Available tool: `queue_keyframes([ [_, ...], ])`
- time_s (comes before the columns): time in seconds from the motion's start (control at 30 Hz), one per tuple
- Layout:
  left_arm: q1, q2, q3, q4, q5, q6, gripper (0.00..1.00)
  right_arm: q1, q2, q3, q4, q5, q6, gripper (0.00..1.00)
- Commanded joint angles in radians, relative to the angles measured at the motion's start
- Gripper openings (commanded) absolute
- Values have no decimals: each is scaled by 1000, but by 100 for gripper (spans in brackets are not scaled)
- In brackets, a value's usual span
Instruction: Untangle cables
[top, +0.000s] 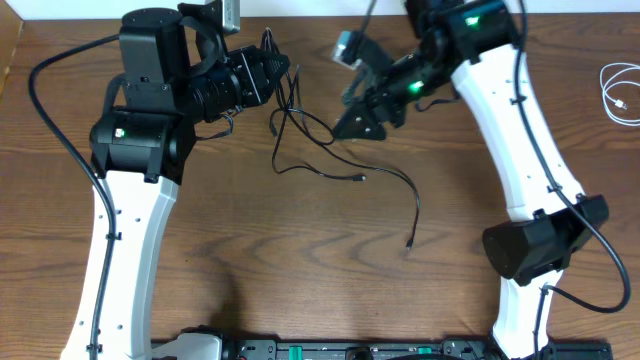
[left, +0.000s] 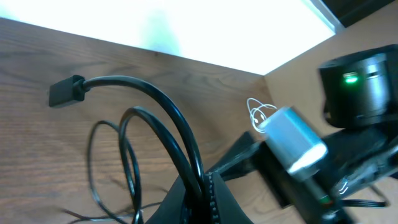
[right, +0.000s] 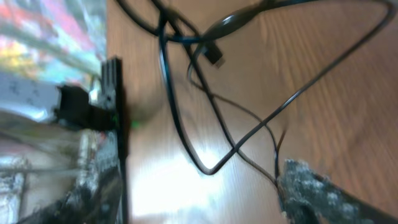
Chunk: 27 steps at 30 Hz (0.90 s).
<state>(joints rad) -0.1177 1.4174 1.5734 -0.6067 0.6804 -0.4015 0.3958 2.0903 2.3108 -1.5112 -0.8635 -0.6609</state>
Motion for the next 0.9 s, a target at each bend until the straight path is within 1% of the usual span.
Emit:
queue_keyframes([
  [0.0,2,-7,31,6,47,-45,8,34,6,-73,64,-13,-19,71],
  [0.07,2,-7,31,6,58,-49,8,50,6,-117,130,-2,14,64],
  [0.1,2,-7,31,6,65,-49,8,53,6,-138,165,9,37,59],
  [0.17,2,-7,31,3,69,-49,8,54,6,-164,226,39,104,44],
  [0.2,2,-7,30,2,69,-49,8,52,6,-166,249,54,141,31],
  [0.23,2,-7,30,-2,68,-49,8,48,6,-166,269,74,178,12],
  [0.27,2,-7,30,-6,68,-48,8,41,6,-166,294,111,232,1],
  [0.33,2,-7,30,-26,66,-24,8,23,-3,-164,336,219,359,1],
  [0.37,2,-7,30,-41,58,0,8,10,-10,-164,357,308,447,1],
  [0.43,2,-7,30,-113,-19,34,8,-31,-24,-164,371,524,632,1],
  [0.5,2,-7,30,-170,-74,56,8,-74,-34,-164,356,661,751,1],
  [0.57,2,-7,30,-212,-95,88,8,-122,-37,-164,329,775,857,1],
  [0.63,2,-6,29,-245,-95,127,8,-170,-37,-164,298,865,931,1],
  [0.73,2,-5,29,-279,-95,186,8,-226,-37,-165,256,985,994,1],
  [0.87,2,-4,27,-315,-95,249,8,-293,-37,-166,206,1092,1036,1],
])
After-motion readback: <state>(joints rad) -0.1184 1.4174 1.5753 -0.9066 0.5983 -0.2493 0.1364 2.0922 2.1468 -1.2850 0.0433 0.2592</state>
